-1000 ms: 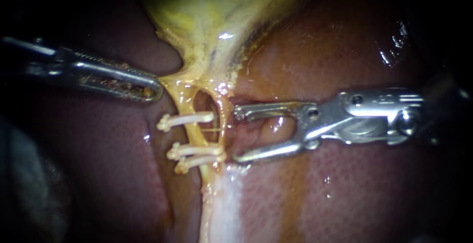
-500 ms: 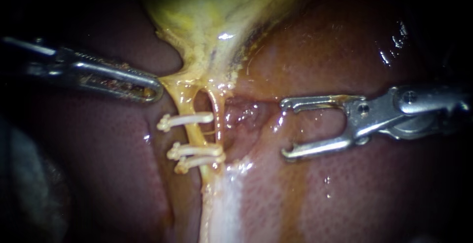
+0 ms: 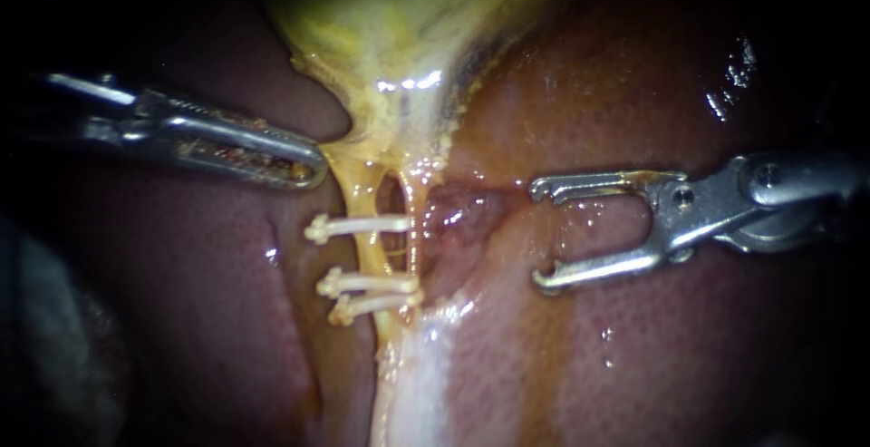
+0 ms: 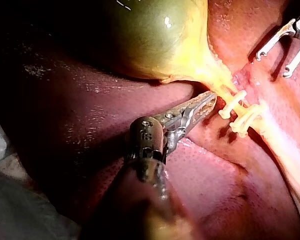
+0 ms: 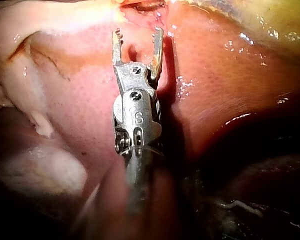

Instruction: Going back third clip left tube

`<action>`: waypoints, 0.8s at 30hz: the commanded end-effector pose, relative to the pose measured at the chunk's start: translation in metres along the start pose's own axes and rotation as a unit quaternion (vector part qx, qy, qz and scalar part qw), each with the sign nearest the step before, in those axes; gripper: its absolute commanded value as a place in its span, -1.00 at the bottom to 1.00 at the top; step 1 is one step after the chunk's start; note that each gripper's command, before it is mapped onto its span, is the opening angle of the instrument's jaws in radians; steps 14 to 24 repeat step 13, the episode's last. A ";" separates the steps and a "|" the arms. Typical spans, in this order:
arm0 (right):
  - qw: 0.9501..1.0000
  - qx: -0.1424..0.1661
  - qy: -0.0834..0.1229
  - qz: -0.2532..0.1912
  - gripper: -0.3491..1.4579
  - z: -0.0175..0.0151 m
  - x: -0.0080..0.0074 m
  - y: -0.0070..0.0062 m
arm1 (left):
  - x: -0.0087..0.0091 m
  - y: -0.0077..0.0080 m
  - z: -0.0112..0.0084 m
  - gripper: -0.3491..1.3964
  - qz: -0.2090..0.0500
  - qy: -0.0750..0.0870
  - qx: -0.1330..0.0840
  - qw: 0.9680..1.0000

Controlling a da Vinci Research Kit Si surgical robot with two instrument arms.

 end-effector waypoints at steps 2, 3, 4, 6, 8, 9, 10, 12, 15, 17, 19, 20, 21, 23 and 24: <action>1.000 0.000 0.000 0.000 -0.06 0.0000 0.0000 0.0000 | -0.0002 -0.0001 0.0006 -1.00 0.001 -0.002 -0.003 1.000; 1.000 0.000 0.000 0.000 -0.06 0.0000 0.0000 0.0000 | -0.0003 -0.0002 0.0008 -1.00 0.002 -0.002 -0.004 1.000; 1.000 0.000 0.000 0.000 -0.06 0.0000 0.0000 0.0000 | -0.0004 -0.0003 0.0010 -1.00 0.002 -0.002 -0.003 1.000; 1.000 0.000 0.000 0.000 -0.06 0.0000 0.0001 0.0000 | -0.0004 -0.0003 0.0012 -1.00 0.002 -0.003 -0.004 1.000; 1.000 0.000 0.000 0.001 -0.06 0.0000 0.0001 0.0000 | -0.0004 -0.0003 0.0012 -1.00 0.002 -0.003 -0.004 1.000; 1.000 0.000 0.000 0.001 -0.06 -0.0001 0.0001 0.0000 | -0.0004 -0.0003 0.0012 -1.00 0.002 -0.003 -0.004 1.000; 1.000 0.000 0.000 0.001 -0.06 -0.0001 0.0001 0.0000 | -0.0004 -0.0003 0.0012 -1.00 0.002 -0.003 -0.004 1.000; 1.000 0.000 0.000 0.001 -0.06 0.0000 0.0002 -0.0001 | -0.0005 -0.0003 0.0011 -1.00 0.002 -0.003 -0.004 1.000; 1.000 0.000 0.000 0.001 -0.06 0.0001 0.0003 -0.0002 | -0.0005 -0.0003 0.0010 -1.00 0.002 -0.003 -0.005 1.000; 1.000 0.000 0.000 0.001 -0.06 0.0001 0.0003 -0.0002 | -0.0005 -0.0003 0.0010 -1.00 0.002 -0.003 -0.005 1.000; 1.000 0.000 0.000 0.001 -0.06 0.0001 0.0003 -0.0002 | -0.0005 -0.0003 0.0010 -1.00 0.002 -0.003 -0.005 1.000; 1.000 0.000 0.000 0.001 -0.06 0.0001 0.0003 -0.0002 | -0.0005 -0.0003 0.0010 -1.00 0.002 -0.003 -0.005 1.000; 1.000 0.000 0.000 0.001 -0.06 0.0001 0.0003 -0.0002 | -0.0005 -0.0003 0.0010 -1.00 0.002 -0.003 -0.005 1.000; 1.000 0.000 0.000 0.001 -0.06 0.0001 0.0003 -0.0002 | -0.0005 -0.0003 0.0010 -1.00 0.002 -0.003 -0.005 1.000; 1.000 0.000 0.000 0.001 -0.06 0.0001 0.0003 -0.0002 | -0.0005 -0.0003 0.0010 -1.00 0.002 -0.003 -0.005 1.000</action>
